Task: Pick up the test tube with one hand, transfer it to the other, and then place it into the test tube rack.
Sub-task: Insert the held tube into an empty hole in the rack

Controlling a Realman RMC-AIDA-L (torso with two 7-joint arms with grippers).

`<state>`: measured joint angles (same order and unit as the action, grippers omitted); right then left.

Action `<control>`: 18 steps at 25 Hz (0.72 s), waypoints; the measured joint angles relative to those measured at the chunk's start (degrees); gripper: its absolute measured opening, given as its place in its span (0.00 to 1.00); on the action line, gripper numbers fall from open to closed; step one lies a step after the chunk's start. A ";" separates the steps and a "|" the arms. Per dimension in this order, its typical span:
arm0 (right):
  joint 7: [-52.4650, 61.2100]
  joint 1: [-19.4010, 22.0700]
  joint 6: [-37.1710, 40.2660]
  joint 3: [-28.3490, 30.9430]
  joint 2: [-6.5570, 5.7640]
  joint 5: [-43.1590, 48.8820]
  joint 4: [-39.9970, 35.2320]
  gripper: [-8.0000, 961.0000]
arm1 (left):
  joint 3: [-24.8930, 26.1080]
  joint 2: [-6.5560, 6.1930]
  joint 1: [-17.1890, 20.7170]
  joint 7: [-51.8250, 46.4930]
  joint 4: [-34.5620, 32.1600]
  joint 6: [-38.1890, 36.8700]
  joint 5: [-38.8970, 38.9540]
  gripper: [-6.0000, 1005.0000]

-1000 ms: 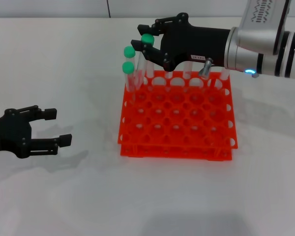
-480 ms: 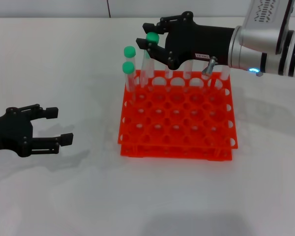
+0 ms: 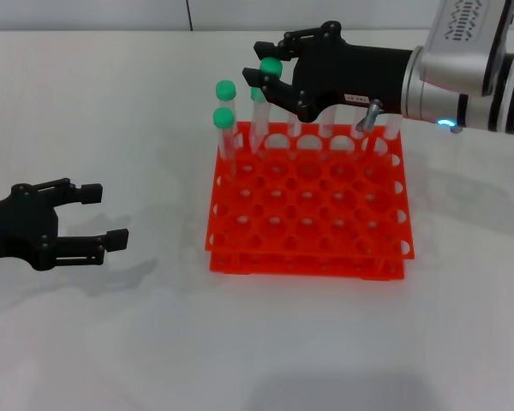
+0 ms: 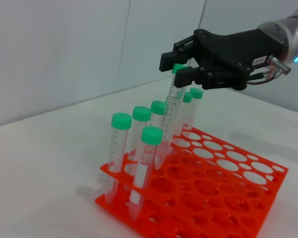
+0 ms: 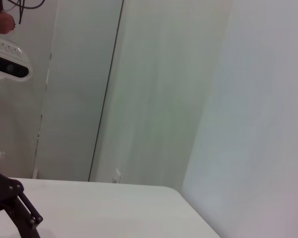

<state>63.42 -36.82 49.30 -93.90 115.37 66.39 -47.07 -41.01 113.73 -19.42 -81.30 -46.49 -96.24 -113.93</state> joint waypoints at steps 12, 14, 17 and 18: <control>-0.14 0.06 -0.88 0.12 0.03 1.50 0.07 0.30 | 0.06 0.00 -0.18 0.00 0.00 0.00 -0.06 0.88; -0.14 0.09 -0.88 0.11 0.03 1.52 0.06 0.30 | 0.05 0.00 -0.18 0.00 0.00 0.00 -0.06 0.88; -0.14 0.16 -0.85 0.02 0.05 1.57 0.07 0.30 | 0.05 0.00 -0.18 0.00 0.00 0.05 -0.06 0.88; -0.14 0.16 -0.86 -0.06 0.07 1.57 0.07 0.30 | 0.05 0.00 -0.18 0.00 0.00 0.08 -0.06 0.88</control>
<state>63.28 -36.66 48.44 -93.96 115.44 67.96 -47.00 -40.95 113.73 -19.60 -81.30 -46.49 -96.17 -114.00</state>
